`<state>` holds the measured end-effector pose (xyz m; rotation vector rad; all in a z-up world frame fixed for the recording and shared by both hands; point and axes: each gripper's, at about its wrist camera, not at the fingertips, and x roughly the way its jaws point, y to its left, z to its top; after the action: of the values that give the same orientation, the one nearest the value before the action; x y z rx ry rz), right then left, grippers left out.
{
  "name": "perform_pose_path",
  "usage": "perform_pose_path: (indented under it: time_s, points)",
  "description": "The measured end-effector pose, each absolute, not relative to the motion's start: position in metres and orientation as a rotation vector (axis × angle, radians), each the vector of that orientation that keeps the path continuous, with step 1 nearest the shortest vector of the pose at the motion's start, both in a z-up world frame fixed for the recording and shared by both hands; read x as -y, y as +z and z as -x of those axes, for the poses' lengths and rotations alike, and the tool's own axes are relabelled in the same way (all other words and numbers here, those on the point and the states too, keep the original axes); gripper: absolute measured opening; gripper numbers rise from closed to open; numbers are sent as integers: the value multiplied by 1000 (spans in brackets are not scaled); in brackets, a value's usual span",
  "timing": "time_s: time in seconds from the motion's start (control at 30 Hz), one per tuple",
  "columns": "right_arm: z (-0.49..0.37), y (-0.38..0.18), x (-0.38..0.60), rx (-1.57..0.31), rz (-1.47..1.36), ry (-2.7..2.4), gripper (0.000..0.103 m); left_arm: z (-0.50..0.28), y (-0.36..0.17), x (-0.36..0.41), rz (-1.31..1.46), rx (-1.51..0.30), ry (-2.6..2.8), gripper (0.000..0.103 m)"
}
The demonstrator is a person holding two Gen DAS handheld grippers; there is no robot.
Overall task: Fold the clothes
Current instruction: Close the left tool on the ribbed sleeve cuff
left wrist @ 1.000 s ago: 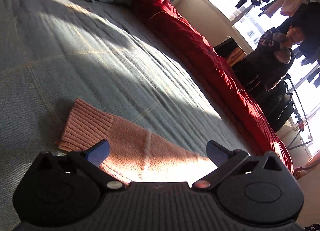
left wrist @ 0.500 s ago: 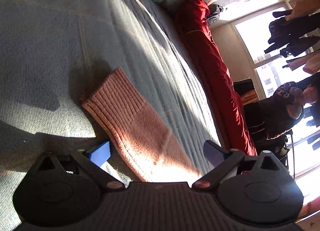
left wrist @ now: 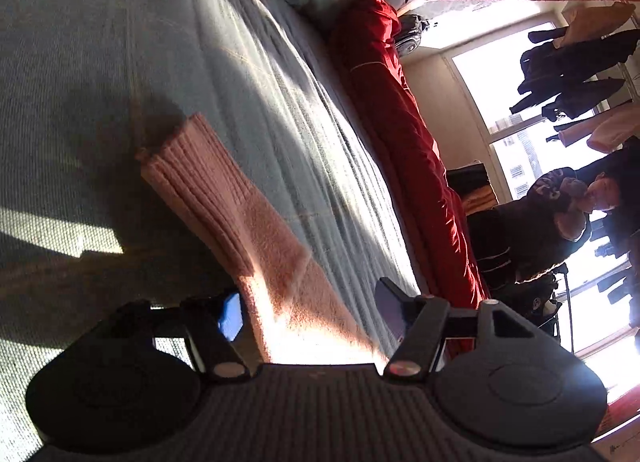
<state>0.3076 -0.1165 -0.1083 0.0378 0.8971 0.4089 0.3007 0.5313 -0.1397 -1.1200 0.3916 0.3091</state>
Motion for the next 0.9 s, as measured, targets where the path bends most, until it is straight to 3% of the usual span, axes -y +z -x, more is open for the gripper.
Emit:
perform_pose_path:
  time_s: [0.4,0.57,0.67,0.8,0.9]
  points:
    - [-306,-110,114,-885,-7,412,103,-313,-146,-541,1111,-352,372,68]
    - [-306,-111,114,-881,-4,415,103,-308,-149,-541,1135,-326,388,64]
    - [-305,-111,116,-877,-12,422,103,-305,-153,-541,1141,-321,402,50]
    - [-306,-111,118,-875,-22,430,103,-306,-153,-541,1107,-384,477,15]
    - [-305,-112,118,-870,-17,433,103,-310,-150,-538,1068,-418,522,8]
